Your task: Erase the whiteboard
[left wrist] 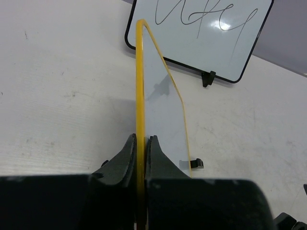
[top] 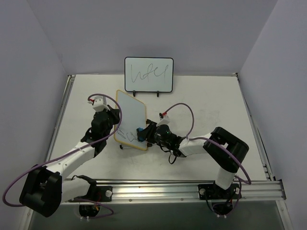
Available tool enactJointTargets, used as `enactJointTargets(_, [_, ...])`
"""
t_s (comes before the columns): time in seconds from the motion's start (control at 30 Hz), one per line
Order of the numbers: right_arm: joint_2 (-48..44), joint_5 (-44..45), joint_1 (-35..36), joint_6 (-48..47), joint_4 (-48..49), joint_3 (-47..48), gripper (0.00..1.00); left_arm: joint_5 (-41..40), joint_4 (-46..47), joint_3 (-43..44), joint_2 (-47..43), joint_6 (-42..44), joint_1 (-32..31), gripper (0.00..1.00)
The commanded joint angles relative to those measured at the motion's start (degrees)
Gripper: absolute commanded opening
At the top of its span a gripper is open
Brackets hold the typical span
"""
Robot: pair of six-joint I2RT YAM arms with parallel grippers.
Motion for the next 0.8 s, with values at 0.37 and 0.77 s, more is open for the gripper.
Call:
enactJointTargets(0.37, [6.1,-5.6,3.2,-2.6,-11.7,1.7,0.00,11.1,-9.6,-5.4,-1.6,0.4,-2.9,0.02])
enactJointTargets(0.77, [4.2,-3.5,12.9,-5.2,-21.6,15.0,0.00,10.1,-7.7,-5.6,0.1,0.5,-2.9,0.02])
